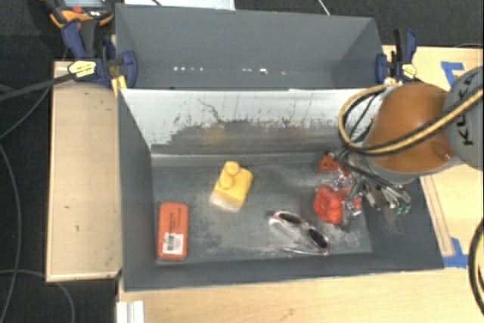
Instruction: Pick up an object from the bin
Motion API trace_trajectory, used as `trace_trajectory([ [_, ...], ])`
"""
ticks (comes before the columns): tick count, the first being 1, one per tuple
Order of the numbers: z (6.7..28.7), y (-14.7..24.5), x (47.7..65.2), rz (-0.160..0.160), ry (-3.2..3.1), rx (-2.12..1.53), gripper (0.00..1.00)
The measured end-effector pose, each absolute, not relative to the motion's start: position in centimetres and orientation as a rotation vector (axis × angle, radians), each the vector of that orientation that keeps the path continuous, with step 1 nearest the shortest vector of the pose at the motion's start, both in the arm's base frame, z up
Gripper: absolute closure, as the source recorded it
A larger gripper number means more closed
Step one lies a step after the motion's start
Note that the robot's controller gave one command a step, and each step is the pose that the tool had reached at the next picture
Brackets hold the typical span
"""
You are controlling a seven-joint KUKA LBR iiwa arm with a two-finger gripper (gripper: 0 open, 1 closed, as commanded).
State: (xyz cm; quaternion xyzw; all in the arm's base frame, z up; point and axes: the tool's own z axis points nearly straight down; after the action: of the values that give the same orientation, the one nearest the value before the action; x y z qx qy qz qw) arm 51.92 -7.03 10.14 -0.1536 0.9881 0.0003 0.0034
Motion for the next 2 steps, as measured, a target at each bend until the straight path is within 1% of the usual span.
trace_trajectory([
  [1,10.9,-7.0,51.8,0.003,3.102,-0.481,1.0],
  [2,13.0,-7.0,51.7,0.005,3.106,-0.478,1.0],
])
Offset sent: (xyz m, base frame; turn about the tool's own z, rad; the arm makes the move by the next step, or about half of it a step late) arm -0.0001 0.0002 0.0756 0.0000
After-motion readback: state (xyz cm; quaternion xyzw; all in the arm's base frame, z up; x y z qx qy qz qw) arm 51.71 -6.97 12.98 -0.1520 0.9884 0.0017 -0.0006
